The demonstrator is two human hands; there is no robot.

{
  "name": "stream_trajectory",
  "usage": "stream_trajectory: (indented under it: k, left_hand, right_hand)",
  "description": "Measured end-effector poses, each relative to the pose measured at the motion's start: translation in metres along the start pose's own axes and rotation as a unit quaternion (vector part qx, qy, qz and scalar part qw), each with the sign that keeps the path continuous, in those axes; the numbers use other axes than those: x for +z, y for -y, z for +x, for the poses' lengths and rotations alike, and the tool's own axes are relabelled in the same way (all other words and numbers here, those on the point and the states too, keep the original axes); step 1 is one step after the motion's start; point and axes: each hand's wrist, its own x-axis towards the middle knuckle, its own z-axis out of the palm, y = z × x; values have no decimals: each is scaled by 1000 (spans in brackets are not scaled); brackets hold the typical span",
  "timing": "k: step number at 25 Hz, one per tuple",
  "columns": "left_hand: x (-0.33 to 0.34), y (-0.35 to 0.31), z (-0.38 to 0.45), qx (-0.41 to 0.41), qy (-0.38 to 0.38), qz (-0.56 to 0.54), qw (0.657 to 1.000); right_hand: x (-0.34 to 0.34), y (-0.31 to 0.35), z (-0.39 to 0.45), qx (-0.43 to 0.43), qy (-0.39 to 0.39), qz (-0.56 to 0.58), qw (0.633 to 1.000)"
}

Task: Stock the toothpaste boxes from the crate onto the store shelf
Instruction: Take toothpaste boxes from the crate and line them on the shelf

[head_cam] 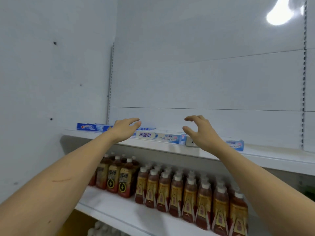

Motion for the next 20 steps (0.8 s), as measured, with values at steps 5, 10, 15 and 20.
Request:
stream_trajectory:
  k: [5, 10, 15, 20]
  left_hand:
    - [-46, 19, -31, -47, -44, -60, 996]
    - [-111, 54, -62, -83, -81, -135, 984]
    - [-169, 123, -108, -138, -98, -212, 963]
    - [-236, 215, -141, -152, -81, -263, 949]
  right_hand:
    - [40, 50, 10, 9, 55, 108, 993]
    - [65, 134, 34, 35, 102, 149, 983]
    - [135, 237, 43, 103, 159, 286, 939]
    - [229, 328, 54, 166, 167, 379, 895]
